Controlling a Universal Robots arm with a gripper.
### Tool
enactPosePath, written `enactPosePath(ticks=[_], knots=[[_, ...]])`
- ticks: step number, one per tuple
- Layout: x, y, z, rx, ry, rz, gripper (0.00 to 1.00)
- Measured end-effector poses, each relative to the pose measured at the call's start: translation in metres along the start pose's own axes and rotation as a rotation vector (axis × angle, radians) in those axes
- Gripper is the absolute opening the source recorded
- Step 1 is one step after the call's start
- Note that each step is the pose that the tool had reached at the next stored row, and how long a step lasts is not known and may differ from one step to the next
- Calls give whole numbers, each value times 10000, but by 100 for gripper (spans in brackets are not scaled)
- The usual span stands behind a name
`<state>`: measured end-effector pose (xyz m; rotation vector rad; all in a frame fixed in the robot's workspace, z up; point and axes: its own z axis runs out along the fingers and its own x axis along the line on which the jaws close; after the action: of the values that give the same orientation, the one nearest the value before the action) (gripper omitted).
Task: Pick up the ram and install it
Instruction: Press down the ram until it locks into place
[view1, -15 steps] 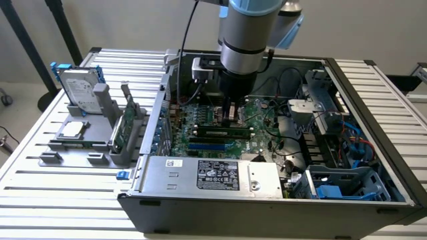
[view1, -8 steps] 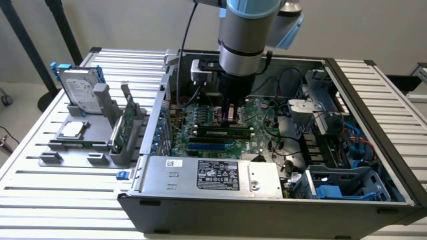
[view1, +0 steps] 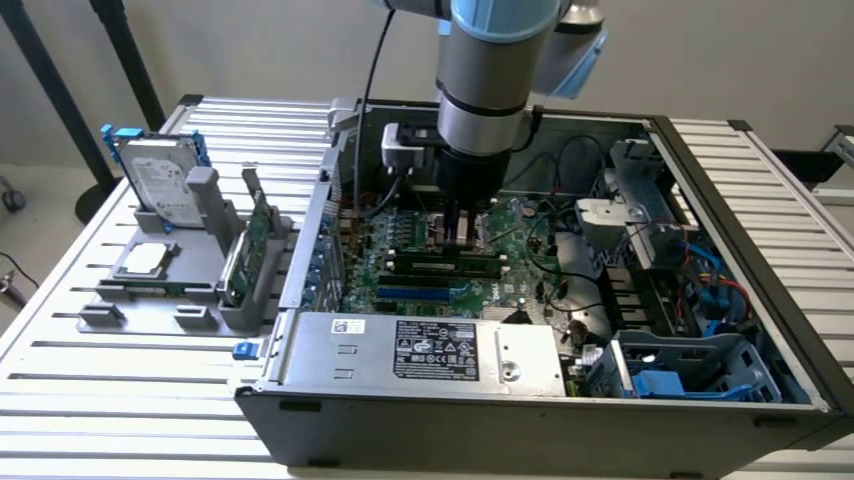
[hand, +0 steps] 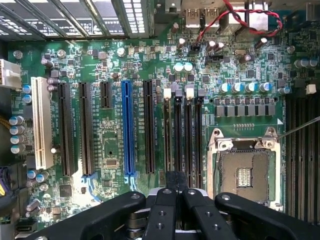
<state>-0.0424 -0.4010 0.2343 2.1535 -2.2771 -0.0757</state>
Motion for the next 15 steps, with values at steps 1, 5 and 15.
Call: enactPosePath(ticks=[1,5,15], knots=[[0,0,4,6,-1,-6,11],[0,1,17,20,-1,-27,11],[2,14,65,46,-4,-65,11]])
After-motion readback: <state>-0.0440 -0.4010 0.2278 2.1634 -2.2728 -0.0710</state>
